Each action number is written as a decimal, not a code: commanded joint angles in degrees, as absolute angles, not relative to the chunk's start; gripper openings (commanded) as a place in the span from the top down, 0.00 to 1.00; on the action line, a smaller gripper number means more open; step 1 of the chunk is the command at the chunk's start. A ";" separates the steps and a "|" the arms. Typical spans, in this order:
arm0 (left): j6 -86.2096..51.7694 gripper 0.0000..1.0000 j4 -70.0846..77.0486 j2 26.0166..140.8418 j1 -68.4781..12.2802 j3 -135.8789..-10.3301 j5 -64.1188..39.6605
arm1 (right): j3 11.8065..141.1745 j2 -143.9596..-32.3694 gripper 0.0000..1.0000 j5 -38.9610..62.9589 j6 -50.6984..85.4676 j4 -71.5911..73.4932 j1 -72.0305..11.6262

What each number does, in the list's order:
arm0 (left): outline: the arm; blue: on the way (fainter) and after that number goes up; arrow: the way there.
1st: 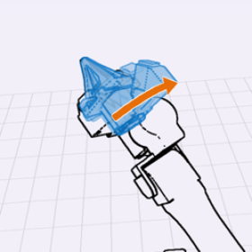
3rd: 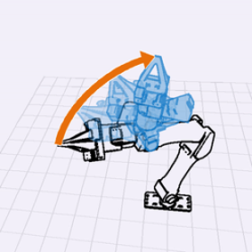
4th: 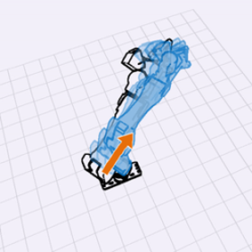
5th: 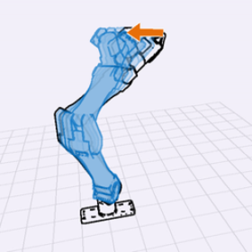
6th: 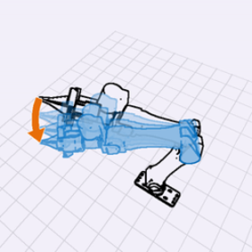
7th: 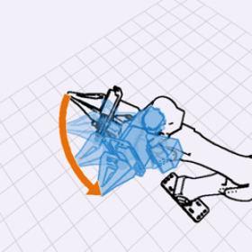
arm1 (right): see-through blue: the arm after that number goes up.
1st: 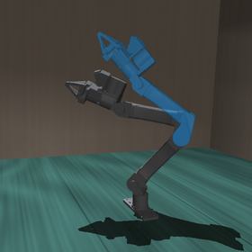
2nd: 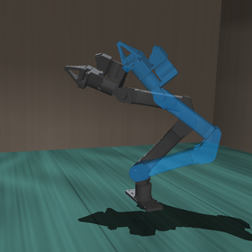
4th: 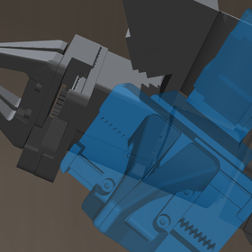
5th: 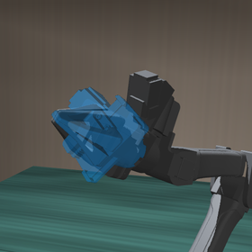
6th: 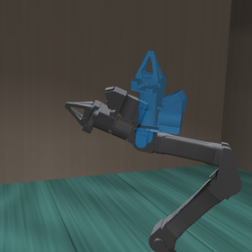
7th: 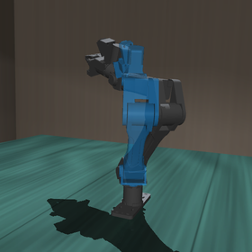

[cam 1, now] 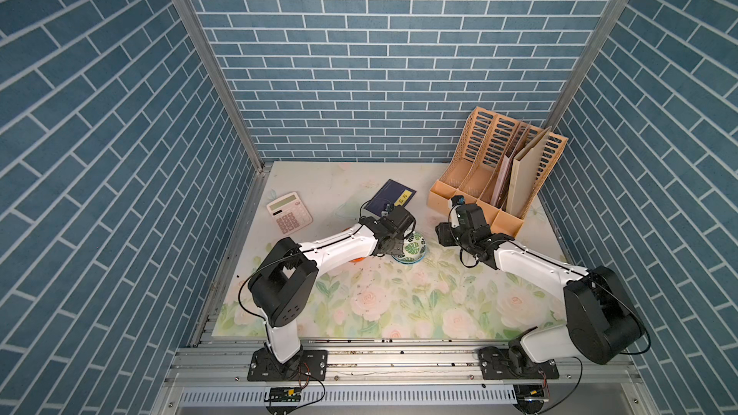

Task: Stack the bowls
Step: Place the bowl on the bowl.

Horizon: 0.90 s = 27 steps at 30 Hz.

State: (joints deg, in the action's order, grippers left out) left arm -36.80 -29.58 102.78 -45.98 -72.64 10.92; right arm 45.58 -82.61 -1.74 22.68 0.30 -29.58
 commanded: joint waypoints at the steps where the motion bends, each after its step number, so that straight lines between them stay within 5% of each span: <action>1: -36.99 0.81 -29.54 103.03 -45.36 -71.68 11.16 | 44.85 -82.33 0.47 -1.30 22.68 1.00 -29.48; 21: -36.87 0.64 -30.21 97.83 -45.09 -73.53 12.25 | 44.10 -81.32 0.45 2.61 21.54 2.41 -29.93; 23: -36.38 0.50 -30.90 96.36 -44.44 -74.64 13.18 | 44.77 -81.17 0.37 0.99 21.09 1.04 -30.04; 25: -35.40 0.10 -31.66 94.55 -42.94 -75.64 15.36 | 45.17 -80.60 0.12 -1.40 20.92 0.49 -30.06; 27: -34.64 0.00 -32.87 92.50 -40.12 -76.32 17.52 | 45.62 -79.22 0.01 -4.29 20.39 -0.41 -29.98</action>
